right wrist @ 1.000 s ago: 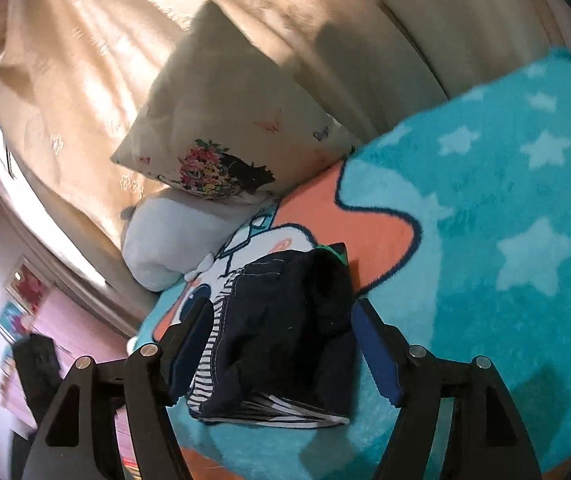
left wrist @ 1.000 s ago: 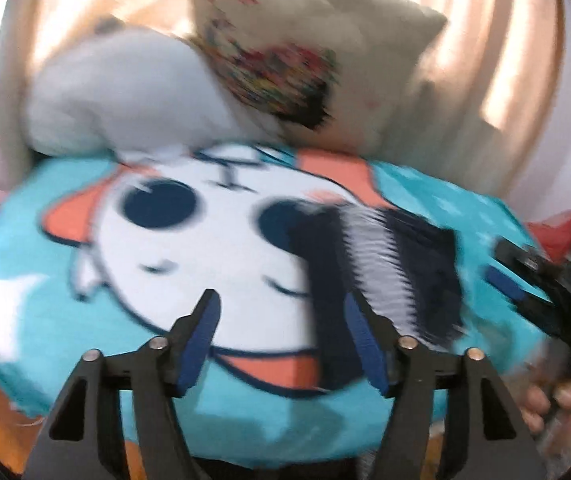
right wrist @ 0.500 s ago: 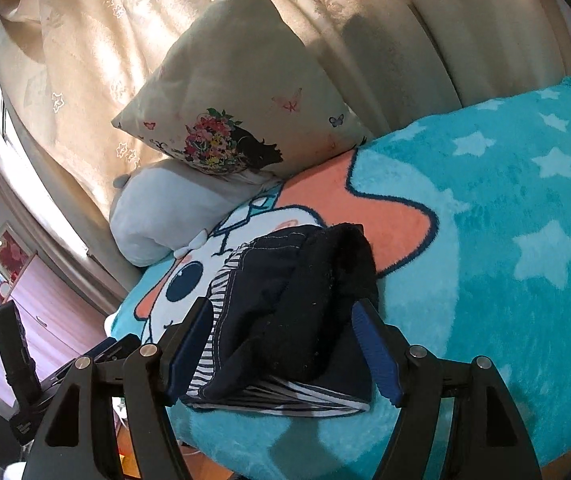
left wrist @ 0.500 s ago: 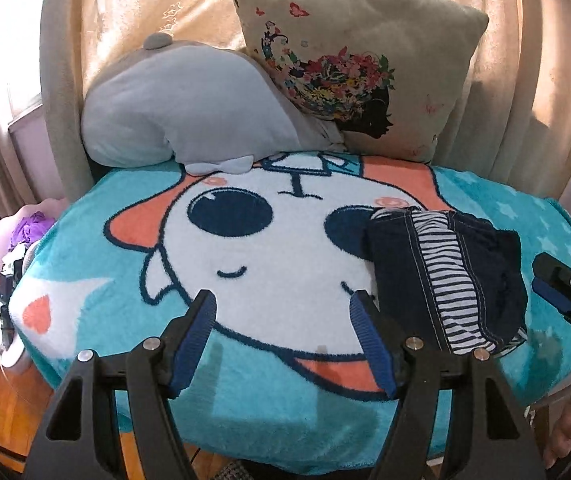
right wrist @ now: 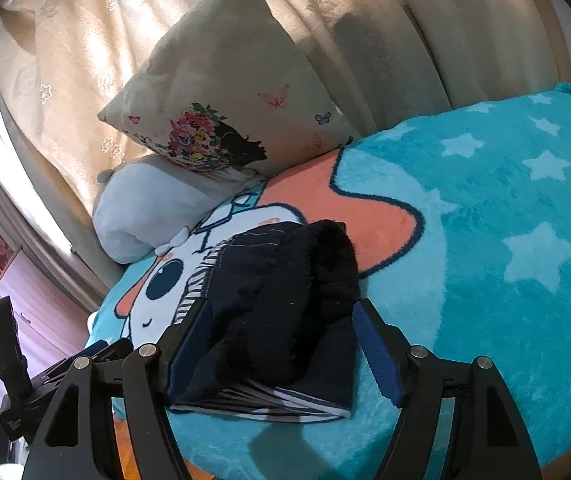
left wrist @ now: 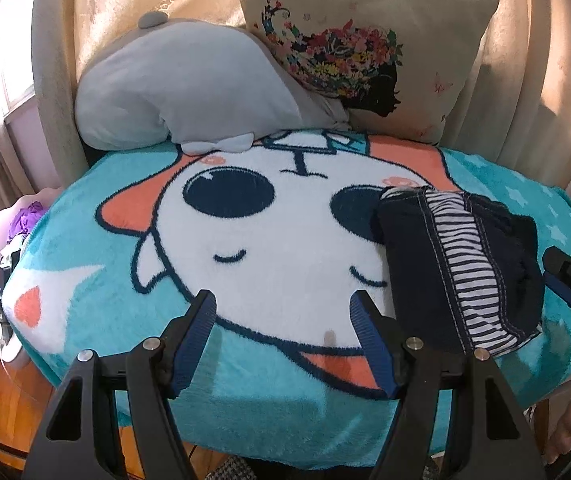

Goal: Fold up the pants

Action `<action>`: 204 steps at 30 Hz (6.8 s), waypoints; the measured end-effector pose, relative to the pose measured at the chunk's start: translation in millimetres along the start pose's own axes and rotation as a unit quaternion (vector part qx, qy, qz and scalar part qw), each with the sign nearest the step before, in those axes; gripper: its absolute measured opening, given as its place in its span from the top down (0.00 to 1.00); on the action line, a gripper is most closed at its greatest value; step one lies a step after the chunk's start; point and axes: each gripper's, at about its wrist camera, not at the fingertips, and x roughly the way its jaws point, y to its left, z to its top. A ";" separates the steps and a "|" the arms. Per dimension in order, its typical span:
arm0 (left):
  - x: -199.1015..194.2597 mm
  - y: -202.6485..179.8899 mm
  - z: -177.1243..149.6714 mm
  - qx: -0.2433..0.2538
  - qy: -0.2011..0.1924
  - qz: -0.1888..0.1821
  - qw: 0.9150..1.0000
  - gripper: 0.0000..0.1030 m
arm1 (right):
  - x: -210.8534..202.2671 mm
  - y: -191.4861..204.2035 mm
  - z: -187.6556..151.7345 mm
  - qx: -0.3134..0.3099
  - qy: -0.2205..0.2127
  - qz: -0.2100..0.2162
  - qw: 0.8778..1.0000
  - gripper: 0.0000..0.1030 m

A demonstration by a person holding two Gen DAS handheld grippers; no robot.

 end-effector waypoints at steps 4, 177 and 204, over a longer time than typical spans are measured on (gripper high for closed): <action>5.5 -0.2 -0.5 0.000 0.009 -0.001 1.000 0.33 | 2.7 -1.6 -0.6 0.002 0.002 -0.004 1.000 0.25; 93.2 -9.2 85.7 -0.041 0.056 -0.201 0.977 0.67 | 149.2 26.9 65.7 0.007 0.099 0.071 0.993 0.56; 73.5 11.5 54.8 -0.052 0.028 -0.136 0.989 0.48 | 126.3 23.1 72.1 0.015 0.044 0.025 0.999 0.38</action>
